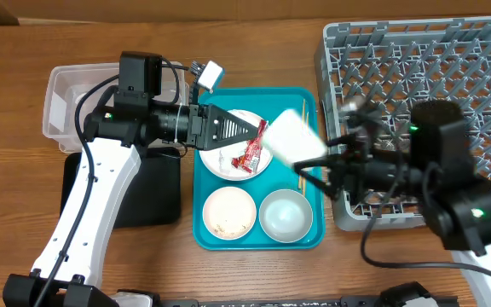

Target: Sort waste into correct bins and load items into the dishwasher

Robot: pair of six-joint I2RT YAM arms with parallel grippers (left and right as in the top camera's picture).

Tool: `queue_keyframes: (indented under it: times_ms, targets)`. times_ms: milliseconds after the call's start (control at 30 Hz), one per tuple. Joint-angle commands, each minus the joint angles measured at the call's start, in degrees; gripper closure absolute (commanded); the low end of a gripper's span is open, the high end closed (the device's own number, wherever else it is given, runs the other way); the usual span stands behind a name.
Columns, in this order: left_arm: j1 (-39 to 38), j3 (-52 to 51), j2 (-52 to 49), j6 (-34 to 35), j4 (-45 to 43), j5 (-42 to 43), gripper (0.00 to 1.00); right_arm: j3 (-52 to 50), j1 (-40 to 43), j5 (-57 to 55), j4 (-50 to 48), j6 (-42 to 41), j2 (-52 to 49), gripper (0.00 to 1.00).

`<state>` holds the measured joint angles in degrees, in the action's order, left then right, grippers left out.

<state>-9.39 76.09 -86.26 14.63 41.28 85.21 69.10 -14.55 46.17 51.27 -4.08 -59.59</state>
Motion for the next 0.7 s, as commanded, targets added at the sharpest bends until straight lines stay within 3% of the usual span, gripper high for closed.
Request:
queue_keyframes:
  times_ms: [0,133,300,500,667]
  targets:
    - [-0.3,0.0,0.0,-0.8,2.5,-11.0,0.0,1.5,6.0,-12.9,4.2,-4.2,3.8,0.44]
    - [-0.4,0.0,0.0,-0.7,7.3,-22.6,0.0,1.5,12.1,-29.2,15.1,-10.1,5.2,0.44]
    - [-0.4,0.0,0.0,-1.4,9.2,-25.5,0.0,1.4,14.3,-39.3,28.7,-14.2,1.4,0.44]
    - [-0.4,0.0,0.0,-1.4,11.2,-28.7,0.0,1.4,14.3,-40.1,36.5,-13.5,-8.3,0.44]
    - [-0.4,0.0,0.0,-1.4,12.6,-28.9,0.0,1.1,14.3,-39.7,37.6,-11.3,-15.1,0.43]
